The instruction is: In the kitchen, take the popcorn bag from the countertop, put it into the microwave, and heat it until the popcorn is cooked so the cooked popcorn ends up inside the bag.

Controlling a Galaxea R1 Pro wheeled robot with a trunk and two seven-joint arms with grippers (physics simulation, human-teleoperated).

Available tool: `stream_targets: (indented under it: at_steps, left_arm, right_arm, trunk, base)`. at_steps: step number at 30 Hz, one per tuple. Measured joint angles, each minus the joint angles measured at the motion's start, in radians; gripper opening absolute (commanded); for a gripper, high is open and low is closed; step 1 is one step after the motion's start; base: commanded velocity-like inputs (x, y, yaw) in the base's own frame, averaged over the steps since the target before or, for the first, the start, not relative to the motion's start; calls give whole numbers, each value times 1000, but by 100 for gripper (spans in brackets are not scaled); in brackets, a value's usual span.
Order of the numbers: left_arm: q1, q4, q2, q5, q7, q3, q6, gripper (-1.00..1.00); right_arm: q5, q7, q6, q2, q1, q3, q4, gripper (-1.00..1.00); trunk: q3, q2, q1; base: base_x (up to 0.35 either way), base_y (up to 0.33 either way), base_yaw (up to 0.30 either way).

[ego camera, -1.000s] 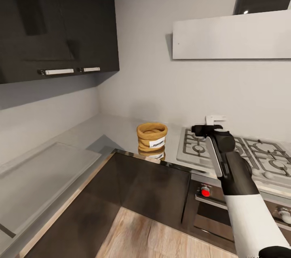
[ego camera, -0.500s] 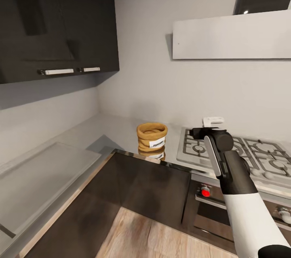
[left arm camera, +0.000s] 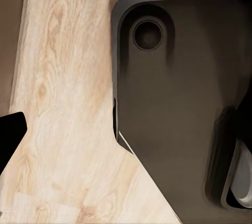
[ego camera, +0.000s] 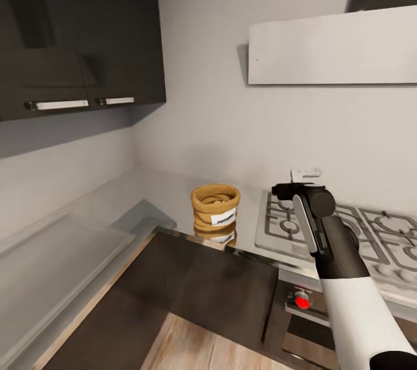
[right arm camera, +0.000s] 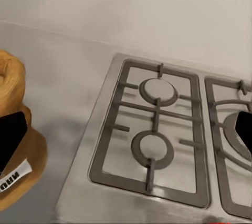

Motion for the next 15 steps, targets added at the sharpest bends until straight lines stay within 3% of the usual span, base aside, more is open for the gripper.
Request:
stream_targets:
  at_steps: [15]
  left_arm:
    - [0, 0, -2, 0, 0, 0, 0, 100]
  right_arm:
    - [0, 0, 0, 0, 0, 0, 0, 100]
  trunk:
    - [0, 0, 0]
  base:
    - [212, -138, 221]
